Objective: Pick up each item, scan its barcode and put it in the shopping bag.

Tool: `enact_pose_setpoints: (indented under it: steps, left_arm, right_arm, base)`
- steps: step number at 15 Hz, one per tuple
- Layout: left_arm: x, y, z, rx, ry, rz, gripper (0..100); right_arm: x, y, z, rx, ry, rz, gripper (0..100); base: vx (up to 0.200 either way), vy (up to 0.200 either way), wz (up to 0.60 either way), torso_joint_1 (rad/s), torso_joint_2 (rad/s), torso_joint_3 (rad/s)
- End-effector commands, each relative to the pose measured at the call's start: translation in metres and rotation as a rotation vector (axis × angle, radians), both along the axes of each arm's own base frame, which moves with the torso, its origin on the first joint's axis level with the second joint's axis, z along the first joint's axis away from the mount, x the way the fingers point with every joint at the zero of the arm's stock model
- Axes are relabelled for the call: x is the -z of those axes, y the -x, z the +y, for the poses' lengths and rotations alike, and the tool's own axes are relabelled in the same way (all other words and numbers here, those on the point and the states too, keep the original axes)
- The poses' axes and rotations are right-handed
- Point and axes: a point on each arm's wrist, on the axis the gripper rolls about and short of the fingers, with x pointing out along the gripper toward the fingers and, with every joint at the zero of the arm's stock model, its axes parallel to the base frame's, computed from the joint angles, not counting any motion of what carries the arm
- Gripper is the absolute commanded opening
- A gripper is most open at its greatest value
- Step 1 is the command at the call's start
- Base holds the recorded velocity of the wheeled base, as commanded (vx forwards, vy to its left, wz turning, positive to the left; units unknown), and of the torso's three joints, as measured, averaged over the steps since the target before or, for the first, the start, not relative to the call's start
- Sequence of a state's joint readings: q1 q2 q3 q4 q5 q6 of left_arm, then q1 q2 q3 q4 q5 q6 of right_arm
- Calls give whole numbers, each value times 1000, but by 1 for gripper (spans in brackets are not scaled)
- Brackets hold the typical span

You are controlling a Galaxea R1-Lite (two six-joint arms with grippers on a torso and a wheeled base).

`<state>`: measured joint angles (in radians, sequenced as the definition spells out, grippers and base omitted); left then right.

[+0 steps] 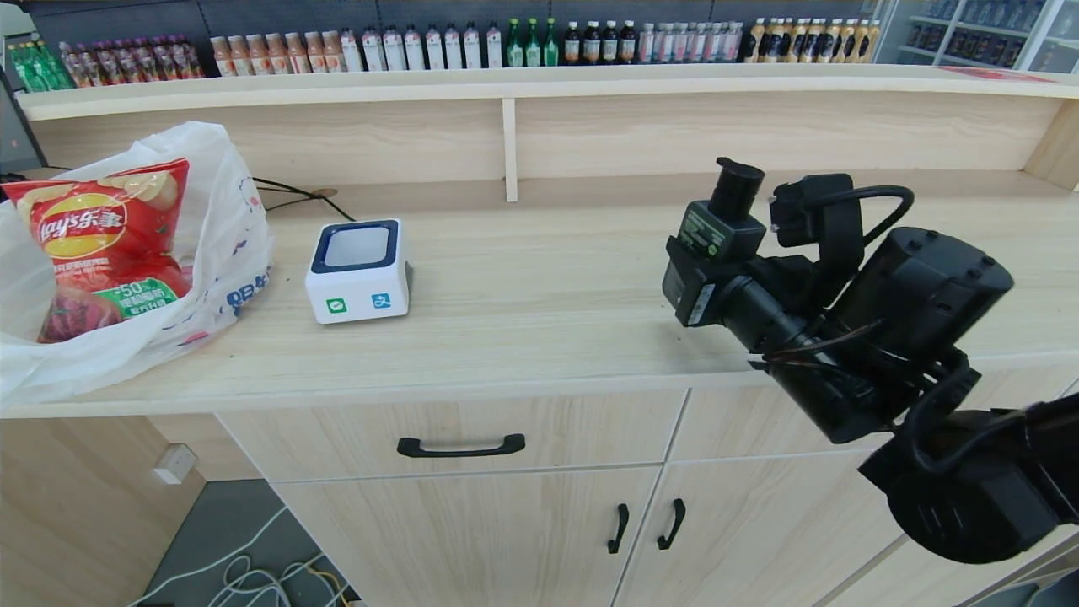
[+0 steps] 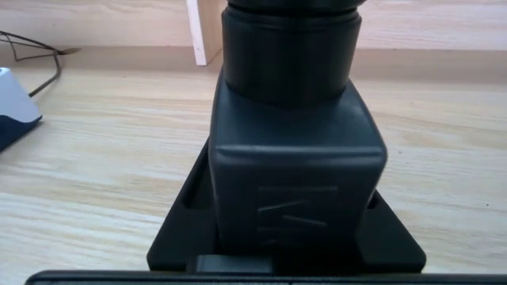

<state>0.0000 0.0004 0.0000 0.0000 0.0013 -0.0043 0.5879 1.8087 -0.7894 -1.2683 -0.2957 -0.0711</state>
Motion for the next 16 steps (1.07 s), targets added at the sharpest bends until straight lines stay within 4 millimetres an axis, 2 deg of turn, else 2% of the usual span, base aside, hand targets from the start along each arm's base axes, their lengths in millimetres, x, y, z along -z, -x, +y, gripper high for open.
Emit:
enact_pose_setpoints:
  steps: [1,11,12,14,16]
  left_arm:
    - [0,0,0,0,0,0,100]
    - [0,0,0,0,0,0,100]
    - [0,0,0,0,0,0,100]
    - [0,0,0,0,0,0,100]
    - [0,0,0,0,0,0,100]
  right_arm:
    - [-6,20,-9,-35,-1,-14,0]
    - [0,74,-28,-152,23,-3,0]
    - [6,89,-39,-181,23,23,0]
    - [13,109,-50,-349,-27,68,0]
    - [11,112,-50,-442,-84,84,0]
  base:
    - [0,0,0,0,0,0]
    - [0,0,0,0,0,0]
    - [0,0,0,0,0,0]
    - [0,0,0,0,0,0]
    - [0,0,0,0,0,0]
